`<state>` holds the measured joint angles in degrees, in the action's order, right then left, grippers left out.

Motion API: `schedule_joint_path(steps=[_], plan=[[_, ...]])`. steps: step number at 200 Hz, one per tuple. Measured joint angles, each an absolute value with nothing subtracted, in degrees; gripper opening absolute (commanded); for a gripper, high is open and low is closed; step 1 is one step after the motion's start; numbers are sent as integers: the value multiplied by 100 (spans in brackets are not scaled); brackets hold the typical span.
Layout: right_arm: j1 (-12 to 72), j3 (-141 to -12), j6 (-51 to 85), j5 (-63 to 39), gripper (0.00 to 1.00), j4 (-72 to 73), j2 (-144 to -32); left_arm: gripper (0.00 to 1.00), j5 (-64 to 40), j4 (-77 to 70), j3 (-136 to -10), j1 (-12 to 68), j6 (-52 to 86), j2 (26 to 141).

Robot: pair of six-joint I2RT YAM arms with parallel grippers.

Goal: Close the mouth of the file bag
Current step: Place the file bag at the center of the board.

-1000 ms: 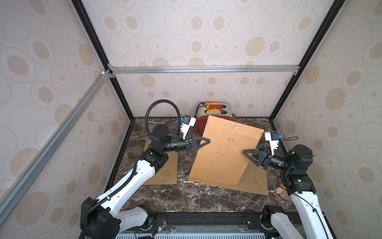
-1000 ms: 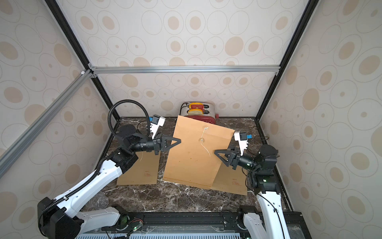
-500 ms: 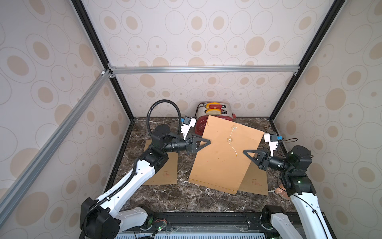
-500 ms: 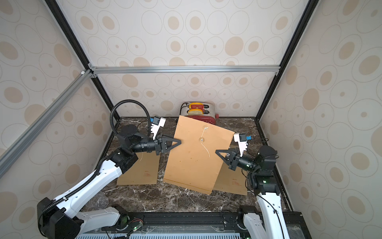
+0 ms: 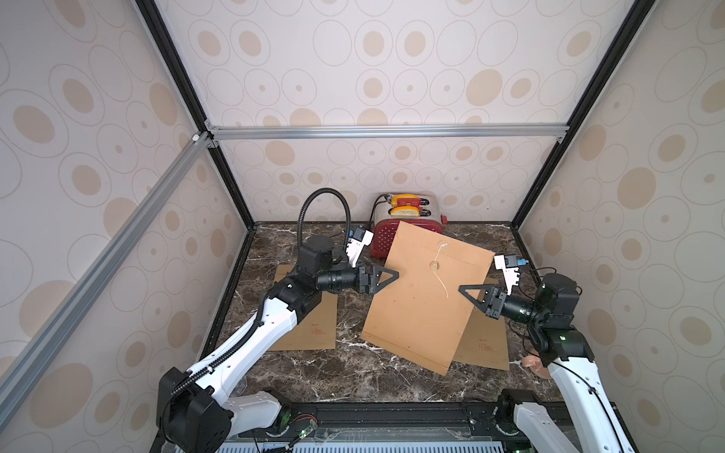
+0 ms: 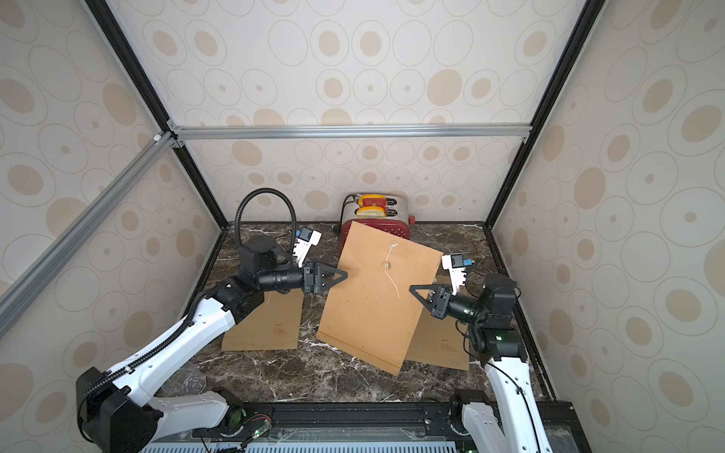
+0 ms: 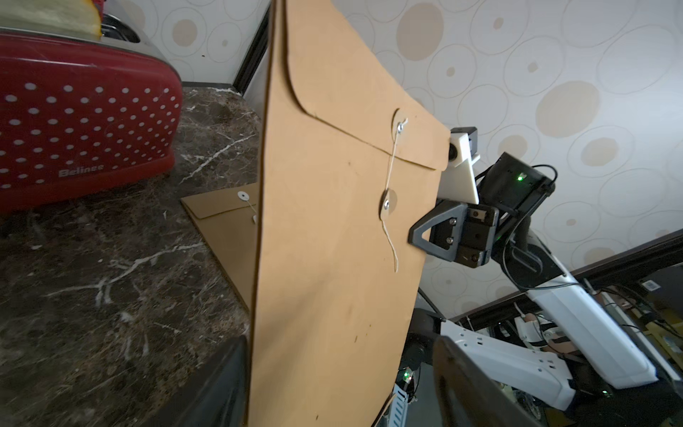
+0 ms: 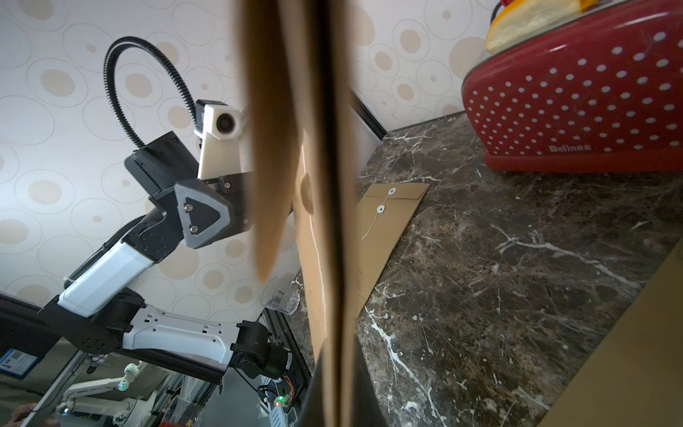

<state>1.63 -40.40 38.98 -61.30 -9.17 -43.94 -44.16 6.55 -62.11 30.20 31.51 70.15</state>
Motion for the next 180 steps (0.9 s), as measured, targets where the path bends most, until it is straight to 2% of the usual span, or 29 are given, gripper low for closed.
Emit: schedule_joint_path(steps=[13,23,34,103,180], plan=[[165,-3946,3892,-6036,1,-1033,-4469,89,-4152,1009,-6206,2978,3037,6862],[176,-3854,3876,-5972,1,-1125,-4530,96,-3970,1197,-6176,2921,2965,6716],[198,-3745,3826,-5894,1,-1236,-4652,98,-3728,1396,-6101,2856,2827,6525],[373,-3459,3129,-5516,0,-1682,-6114,99,-3129,2255,-5690,2801,2436,6267],[1066,-4189,2646,-4713,0,-1697,-8171,99,-3020,2873,-5693,2685,2401,7168]])
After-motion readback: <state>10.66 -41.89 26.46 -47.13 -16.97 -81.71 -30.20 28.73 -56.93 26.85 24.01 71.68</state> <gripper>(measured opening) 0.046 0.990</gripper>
